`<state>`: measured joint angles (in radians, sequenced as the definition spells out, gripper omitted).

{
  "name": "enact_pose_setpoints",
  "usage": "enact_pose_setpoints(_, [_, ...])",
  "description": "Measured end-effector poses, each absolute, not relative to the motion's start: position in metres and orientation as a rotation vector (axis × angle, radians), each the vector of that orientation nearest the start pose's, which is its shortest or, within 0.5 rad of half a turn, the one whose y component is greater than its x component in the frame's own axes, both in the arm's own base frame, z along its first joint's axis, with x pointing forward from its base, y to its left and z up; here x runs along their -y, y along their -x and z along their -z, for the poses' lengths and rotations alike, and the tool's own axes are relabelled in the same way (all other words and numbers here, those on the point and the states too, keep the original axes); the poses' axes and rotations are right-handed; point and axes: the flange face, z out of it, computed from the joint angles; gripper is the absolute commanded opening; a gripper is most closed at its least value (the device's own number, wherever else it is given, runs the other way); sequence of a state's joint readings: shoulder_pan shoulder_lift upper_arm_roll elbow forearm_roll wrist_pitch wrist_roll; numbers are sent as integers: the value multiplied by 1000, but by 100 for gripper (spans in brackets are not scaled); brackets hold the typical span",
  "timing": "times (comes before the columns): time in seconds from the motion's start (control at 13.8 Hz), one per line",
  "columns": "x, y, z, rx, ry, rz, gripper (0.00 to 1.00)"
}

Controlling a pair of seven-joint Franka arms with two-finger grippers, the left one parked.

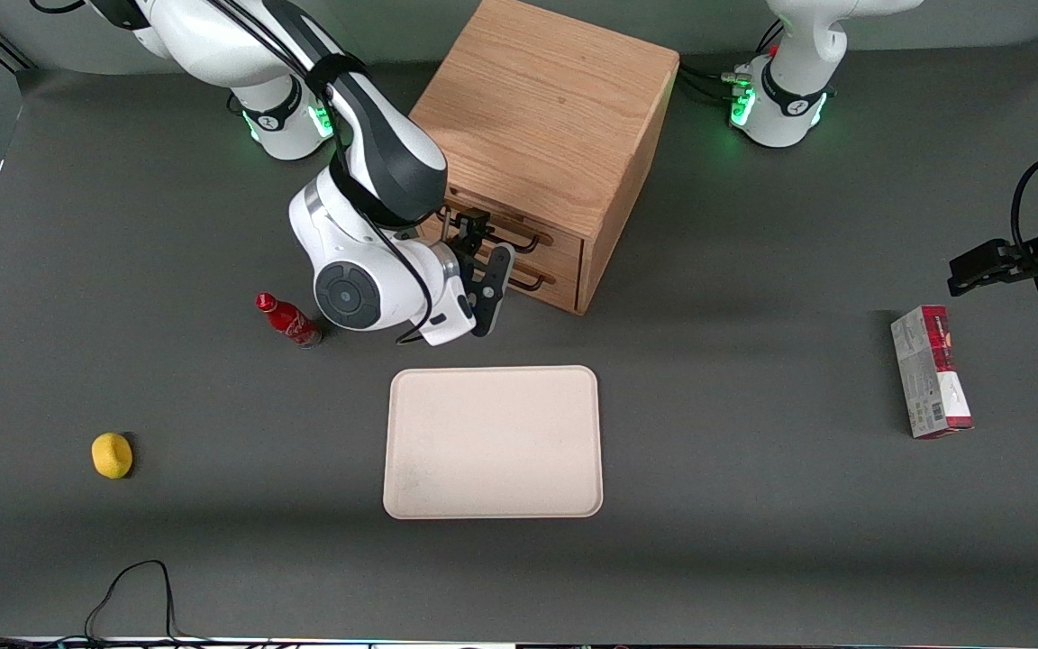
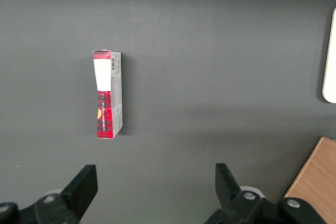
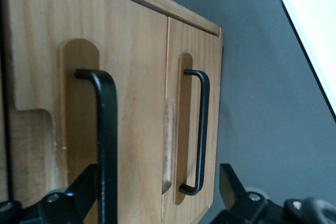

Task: Open upper drawer

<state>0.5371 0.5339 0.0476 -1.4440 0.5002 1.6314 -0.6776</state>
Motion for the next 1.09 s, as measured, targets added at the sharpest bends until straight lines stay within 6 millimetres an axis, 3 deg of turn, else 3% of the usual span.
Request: enact_pose_setpoints(1.09, [-407, -535, -367, 1424, 2175, -416, 100])
